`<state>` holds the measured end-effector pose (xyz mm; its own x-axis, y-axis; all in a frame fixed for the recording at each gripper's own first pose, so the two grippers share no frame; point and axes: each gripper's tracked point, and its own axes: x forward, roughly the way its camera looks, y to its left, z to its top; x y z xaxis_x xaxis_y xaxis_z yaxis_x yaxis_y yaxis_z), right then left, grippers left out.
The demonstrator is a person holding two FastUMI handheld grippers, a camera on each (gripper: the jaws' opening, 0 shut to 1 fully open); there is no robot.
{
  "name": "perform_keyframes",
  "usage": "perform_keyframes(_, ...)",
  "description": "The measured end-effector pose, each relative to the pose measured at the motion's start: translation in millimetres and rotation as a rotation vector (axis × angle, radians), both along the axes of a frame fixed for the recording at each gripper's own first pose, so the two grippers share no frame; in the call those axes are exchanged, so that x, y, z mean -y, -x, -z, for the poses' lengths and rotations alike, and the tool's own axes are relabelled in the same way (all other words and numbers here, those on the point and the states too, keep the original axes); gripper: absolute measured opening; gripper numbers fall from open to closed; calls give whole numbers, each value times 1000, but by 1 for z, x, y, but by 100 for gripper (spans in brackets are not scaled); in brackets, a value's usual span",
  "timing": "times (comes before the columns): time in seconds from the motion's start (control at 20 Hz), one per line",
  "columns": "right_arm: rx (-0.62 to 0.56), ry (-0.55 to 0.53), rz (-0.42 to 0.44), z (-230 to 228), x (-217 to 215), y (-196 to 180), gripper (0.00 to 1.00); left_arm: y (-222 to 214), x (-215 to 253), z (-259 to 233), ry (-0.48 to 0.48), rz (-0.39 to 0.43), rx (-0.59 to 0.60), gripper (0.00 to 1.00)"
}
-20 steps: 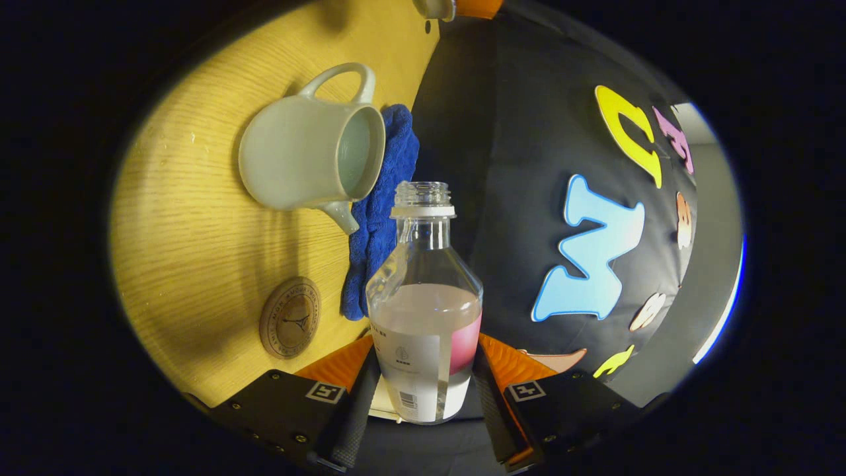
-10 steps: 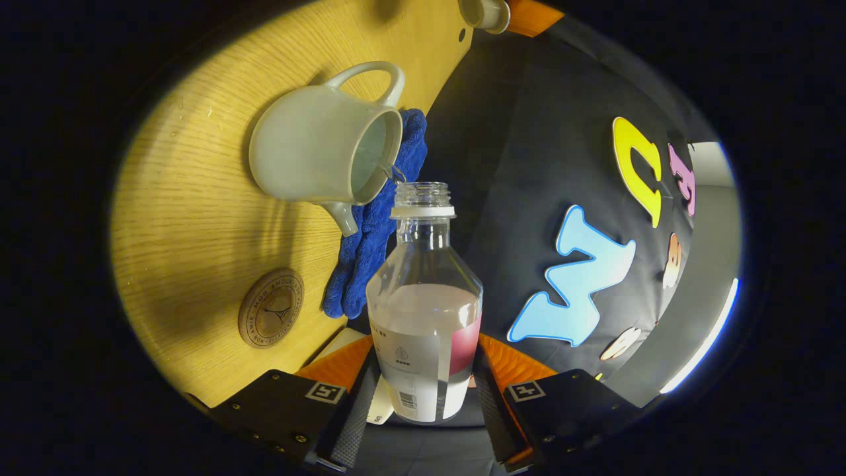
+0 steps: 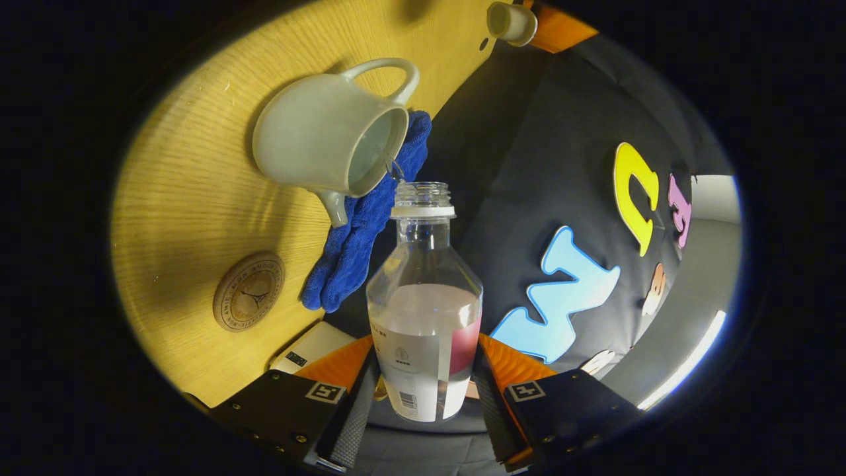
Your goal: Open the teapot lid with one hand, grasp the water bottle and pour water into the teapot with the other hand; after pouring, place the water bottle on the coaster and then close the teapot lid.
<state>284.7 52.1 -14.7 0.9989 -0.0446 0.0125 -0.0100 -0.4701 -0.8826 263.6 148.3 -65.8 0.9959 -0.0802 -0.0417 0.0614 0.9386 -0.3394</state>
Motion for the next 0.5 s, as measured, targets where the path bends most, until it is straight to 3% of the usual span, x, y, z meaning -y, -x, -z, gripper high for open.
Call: perform_keyframes(0.5,55,117,-59,-15,-11,-5,74,-1,0,0,-3,3,0,12)
